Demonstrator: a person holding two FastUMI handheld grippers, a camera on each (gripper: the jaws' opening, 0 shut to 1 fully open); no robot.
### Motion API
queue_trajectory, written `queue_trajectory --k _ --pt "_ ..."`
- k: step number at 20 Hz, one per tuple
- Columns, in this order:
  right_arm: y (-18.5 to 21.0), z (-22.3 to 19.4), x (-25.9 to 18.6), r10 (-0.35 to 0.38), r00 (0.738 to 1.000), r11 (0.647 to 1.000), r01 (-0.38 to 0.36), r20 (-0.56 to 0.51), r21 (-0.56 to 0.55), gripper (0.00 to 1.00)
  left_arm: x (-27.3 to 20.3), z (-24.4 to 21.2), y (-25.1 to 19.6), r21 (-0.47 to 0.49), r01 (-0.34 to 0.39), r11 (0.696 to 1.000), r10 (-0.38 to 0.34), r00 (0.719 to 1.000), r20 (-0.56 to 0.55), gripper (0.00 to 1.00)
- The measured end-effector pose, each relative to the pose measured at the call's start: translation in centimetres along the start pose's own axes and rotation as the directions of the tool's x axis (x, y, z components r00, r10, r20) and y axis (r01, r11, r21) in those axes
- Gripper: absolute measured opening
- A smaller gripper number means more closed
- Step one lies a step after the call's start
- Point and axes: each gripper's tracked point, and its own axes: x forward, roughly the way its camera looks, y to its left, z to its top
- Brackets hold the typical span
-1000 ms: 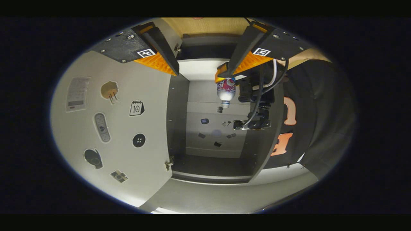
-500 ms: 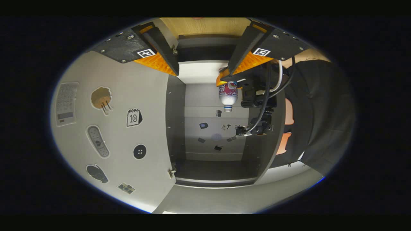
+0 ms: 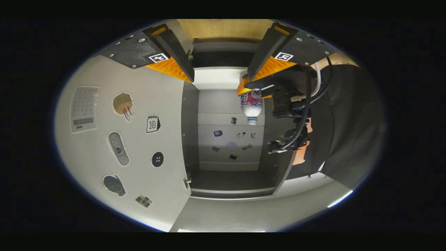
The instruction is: Open the cabinet door with the right hand, grasp the bottle in the cabinet with the left hand and place it on the coaster, then close the cabinet door with the right hand.
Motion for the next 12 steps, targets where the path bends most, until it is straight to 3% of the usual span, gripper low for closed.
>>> queue_trajectory --k 7,12 --pt "1.5 0.7 -3.1 0.087 0.996 0.996 -0.087 0.021 -0.019 0.94 -6.4 1.3 -0.2 0.022 -0.061 0.998 0.060 0.998 0.033 0.81" --pt "2.2 0.8 -5.3 0.043 0.999 0.999 -0.042 0.033 -0.032 0.94 -11.9 0.4 0.8 -0.014 -0.075 0.997 0.075 0.996 0.042 0.81"
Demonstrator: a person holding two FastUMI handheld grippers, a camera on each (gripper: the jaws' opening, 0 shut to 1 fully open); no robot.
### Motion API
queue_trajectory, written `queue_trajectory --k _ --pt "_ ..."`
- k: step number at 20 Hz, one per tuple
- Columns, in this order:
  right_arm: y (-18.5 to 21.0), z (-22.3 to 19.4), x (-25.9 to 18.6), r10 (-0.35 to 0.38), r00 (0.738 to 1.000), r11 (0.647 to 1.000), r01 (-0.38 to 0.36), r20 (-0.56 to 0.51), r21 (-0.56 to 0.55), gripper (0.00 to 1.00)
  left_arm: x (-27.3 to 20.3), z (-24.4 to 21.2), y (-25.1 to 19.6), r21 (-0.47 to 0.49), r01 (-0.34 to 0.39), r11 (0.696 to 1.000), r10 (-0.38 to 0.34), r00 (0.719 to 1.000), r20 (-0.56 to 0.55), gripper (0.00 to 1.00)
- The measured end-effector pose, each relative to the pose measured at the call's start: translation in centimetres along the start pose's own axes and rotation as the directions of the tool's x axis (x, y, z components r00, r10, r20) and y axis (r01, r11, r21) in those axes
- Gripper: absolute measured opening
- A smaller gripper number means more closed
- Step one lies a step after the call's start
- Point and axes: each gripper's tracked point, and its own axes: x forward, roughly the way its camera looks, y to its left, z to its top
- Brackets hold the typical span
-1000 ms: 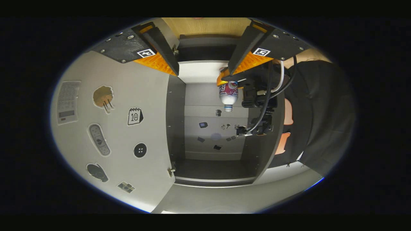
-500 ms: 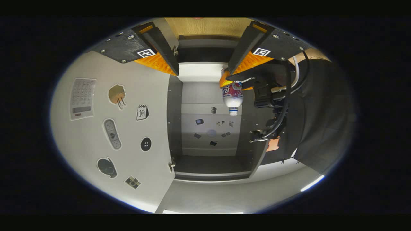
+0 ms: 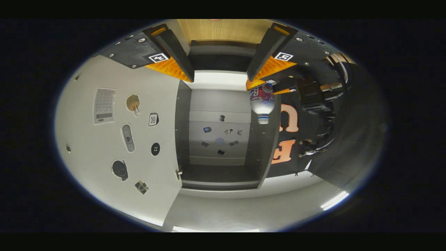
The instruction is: Open the cabinet door with the right hand, grasp the bottle in the cabinet with the left hand and place it on the coaster, then close the cabinet door with the right hand.
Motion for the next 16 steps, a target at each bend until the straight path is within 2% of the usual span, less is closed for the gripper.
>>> queue_trajectory --k 4,10,16 --pt "1.1 -0.3 -1.8 -0.071 0.997 0.997 0.071 0.007 -0.014 0.94 -4.7 -2.3 1.9 -0.004 0.009 1.000 -0.009 1.000 -0.029 0.81" --pt "3.7 -2.8 -5.6 -0.153 0.987 0.988 0.152 -0.053 -0.018 0.94 -11.3 -7.5 3.9 0.022 0.053 0.998 -0.052 0.998 -0.044 0.81" --pt "5.5 -5.8 -7.3 -0.161 0.979 0.987 0.159 -0.121 -0.023 0.94 -15.9 -14.5 3.9 0.025 0.049 0.998 -0.046 0.992 -0.121 0.81"
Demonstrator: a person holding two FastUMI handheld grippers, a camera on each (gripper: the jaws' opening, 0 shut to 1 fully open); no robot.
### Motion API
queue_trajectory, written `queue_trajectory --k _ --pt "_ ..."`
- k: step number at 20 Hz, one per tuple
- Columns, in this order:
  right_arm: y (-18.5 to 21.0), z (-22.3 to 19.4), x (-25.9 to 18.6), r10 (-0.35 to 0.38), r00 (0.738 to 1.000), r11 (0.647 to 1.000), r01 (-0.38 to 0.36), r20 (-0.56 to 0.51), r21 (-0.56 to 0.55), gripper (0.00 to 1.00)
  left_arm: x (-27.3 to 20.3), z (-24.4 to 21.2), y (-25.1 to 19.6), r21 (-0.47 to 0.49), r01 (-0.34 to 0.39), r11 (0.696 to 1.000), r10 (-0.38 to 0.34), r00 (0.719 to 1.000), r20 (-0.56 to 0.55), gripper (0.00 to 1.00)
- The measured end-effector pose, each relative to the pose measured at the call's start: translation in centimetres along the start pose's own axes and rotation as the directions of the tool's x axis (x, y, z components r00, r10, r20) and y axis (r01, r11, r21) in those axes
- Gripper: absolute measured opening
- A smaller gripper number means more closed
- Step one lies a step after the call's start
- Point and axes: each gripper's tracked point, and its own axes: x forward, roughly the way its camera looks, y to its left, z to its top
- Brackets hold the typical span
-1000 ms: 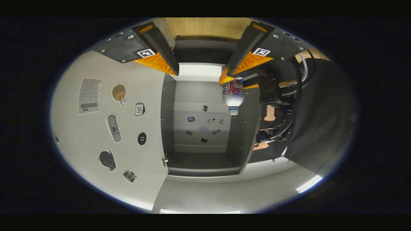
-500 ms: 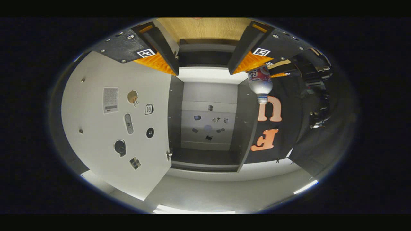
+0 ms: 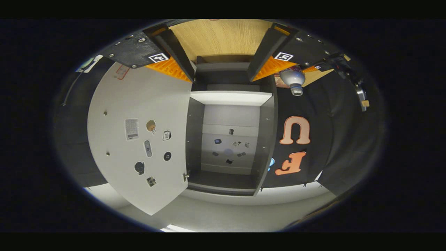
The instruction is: Open the cabinet door with the right hand, grasp the bottle in the cabinet with the left hand and place it on the coaster, then close the cabinet door with the right hand.
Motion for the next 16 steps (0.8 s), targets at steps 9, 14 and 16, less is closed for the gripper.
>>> queue_trajectory --k 9,14,16 --pt "1.0 -4.2 0.6 0.048 0.995 0.998 -0.051 -0.086 -0.033 0.95 -2.7 -10.9 0.4 -0.015 -0.061 0.998 0.058 0.988 -0.142 0.81" --pt "2.6 -5.4 0.7 0.097 0.987 0.992 -0.106 -0.130 -0.070 0.94 -3.3 -14.4 0.5 -0.006 -0.069 0.998 0.066 0.976 -0.206 0.81" --pt "3.1 -5.4 0.6 0.110 0.985 0.990 -0.120 -0.130 -0.074 0.95 -3.5 -15.4 0.4 -0.007 -0.069 0.998 0.065 0.972 -0.225 0.81"
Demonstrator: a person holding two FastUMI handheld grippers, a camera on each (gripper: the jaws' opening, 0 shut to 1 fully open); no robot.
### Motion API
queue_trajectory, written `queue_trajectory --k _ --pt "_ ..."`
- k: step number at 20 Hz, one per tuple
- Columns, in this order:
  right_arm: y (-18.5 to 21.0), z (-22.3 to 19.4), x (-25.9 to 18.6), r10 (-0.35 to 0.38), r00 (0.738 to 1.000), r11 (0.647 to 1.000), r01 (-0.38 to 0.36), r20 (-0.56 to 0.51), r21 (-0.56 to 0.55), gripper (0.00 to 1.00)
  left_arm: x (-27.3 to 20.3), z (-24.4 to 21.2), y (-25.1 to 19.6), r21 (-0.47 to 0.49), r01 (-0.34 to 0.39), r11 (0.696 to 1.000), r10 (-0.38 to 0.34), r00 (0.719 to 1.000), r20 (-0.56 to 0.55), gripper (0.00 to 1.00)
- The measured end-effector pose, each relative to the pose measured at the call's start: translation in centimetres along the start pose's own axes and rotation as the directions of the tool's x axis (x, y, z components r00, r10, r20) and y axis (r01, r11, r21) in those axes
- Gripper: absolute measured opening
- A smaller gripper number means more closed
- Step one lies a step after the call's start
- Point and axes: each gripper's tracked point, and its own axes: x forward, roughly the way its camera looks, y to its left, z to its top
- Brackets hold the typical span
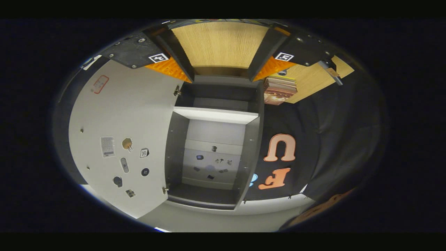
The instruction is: Open the cabinet door with the right hand, grasp the bottle in the cabinet with the left hand and place it on the coaster, then close the cabinet door with the right hand.
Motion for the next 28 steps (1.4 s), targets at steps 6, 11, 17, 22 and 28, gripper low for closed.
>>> queue_trajectory --k 6,11,17,22,28 --pt "0.1 -0.4 0.3 0.015 1.000 0.999 -0.015 -0.017 0.030 0.95 -0.5 -1.6 -0.1 -0.006 -0.013 1.000 0.013 1.000 -0.018 0.81" --pt "-0.3 -0.8 -0.1 0.012 1.000 0.999 -0.011 -0.029 0.032 0.95 -1.1 -1.9 -0.1 -0.007 -0.011 1.000 0.011 0.999 -0.031 0.83" --pt "0.2 -0.7 -0.3 0.029 0.999 0.999 -0.028 -0.033 0.041 0.95 -1.2 -3.0 -0.3 0.017 -0.011 1.000 0.012 0.997 -0.072 0.87" --pt "0.4 -1.1 -0.4 0.035 0.998 0.998 -0.033 -0.045 0.056 0.95 -1.2 -3.3 0.2 0.009 -0.007 1.000 0.008 0.996 -0.086 0.90" --pt "0.3 0.2 -0.8 0.021 0.999 0.998 -0.019 -0.032 0.062 0.95 0.1 0.3 0.3 -0.004 0.006 1.000 -0.006 1.000 -0.017 0.96"
